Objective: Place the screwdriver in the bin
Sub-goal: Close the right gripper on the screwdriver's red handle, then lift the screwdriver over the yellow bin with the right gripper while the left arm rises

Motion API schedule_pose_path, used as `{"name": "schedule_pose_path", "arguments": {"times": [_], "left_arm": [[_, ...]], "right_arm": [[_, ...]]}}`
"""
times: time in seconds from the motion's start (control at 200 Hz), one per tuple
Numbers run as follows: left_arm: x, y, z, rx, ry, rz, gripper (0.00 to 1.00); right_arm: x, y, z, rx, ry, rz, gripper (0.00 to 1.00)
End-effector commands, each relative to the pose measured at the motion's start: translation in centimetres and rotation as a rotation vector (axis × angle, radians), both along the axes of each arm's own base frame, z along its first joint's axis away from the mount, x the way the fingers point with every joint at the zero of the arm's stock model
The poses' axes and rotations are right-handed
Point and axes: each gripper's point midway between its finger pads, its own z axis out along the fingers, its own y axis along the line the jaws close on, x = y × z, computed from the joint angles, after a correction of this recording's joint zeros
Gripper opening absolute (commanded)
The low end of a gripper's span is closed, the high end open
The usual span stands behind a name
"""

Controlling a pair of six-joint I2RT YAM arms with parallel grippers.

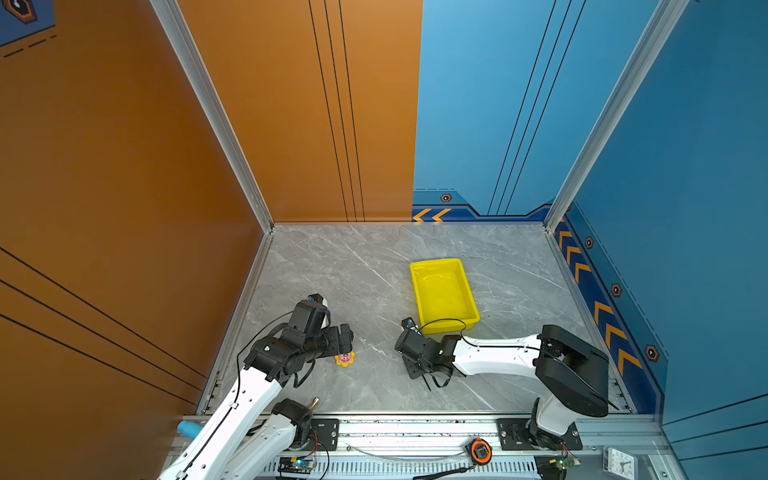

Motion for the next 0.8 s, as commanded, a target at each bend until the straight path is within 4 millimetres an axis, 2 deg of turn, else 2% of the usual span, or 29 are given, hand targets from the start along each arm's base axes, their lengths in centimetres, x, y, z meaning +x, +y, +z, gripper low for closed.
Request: {"name": "schedule_pose_path", "arguments": {"times": [0.0, 0.265, 0.511, 0.791], "left_arm": [[-0.3, 0.3, 0.0, 0.021, -0.001, -0.005, 0.98], [0.6, -0.2, -0.3, -0.014, -0.037, -0.009, 0.98], [1.6, -0.9, -0.6, -0.064, -0.070, -0.013, 0.98], [3.0, -1.8, 0.2, -0.116, -0.122, -0.017, 0.98]], "right_arm": [[-0.4, -0.3, 0.1, -0.031, 0.013, -0.008, 0.02], [-0.2, 0.0, 3.4, 0.041, -0.027, -0.041, 0.00], [0.6, -0.6, 7.3, 0.026, -0.092, -0.081, 0.00], [2.0, -1.5, 12.1, 0.039, -0.184, -0.159, 0.00]]}}
